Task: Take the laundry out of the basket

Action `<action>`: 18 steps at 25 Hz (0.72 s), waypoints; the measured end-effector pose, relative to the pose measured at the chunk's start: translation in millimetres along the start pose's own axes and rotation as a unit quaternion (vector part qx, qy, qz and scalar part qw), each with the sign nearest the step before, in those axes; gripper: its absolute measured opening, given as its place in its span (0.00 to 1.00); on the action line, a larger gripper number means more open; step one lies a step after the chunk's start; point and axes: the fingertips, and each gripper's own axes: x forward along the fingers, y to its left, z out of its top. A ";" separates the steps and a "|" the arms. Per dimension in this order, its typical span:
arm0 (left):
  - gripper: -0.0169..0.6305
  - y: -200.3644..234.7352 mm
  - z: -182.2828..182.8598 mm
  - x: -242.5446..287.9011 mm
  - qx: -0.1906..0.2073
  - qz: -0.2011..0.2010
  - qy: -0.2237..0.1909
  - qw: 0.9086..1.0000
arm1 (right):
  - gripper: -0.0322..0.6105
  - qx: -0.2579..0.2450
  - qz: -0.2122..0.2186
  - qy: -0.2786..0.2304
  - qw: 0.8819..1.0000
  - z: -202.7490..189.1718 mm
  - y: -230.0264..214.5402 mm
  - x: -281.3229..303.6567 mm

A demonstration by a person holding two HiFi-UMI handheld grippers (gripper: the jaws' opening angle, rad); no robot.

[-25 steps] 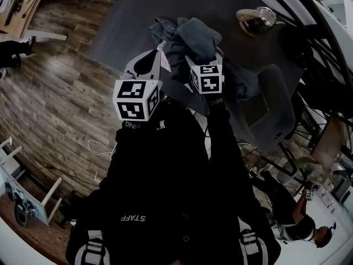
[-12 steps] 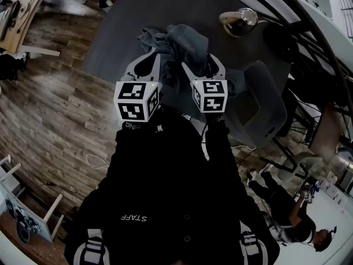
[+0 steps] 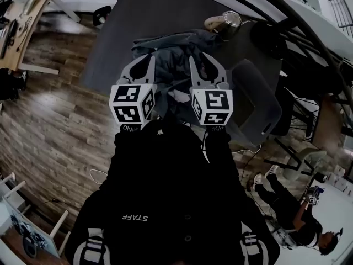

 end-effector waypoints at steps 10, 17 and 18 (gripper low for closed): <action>0.03 -58.0 57.8 -3.7 0.037 -0.042 -0.073 0.996 | 0.07 -0.008 -0.037 -0.092 0.995 74.9 -14.8 -44.4; 0.03 -92.8 88.6 -11.0 0.078 -0.053 -0.121 0.988 | 0.07 -0.006 -0.053 -0.130 0.990 104.9 -29.3 -71.5; 0.03 -96.0 92.7 -12.6 0.082 -0.054 -0.128 0.987 | 0.07 -0.004 -0.056 -0.134 0.989 107.6 -31.8 -74.8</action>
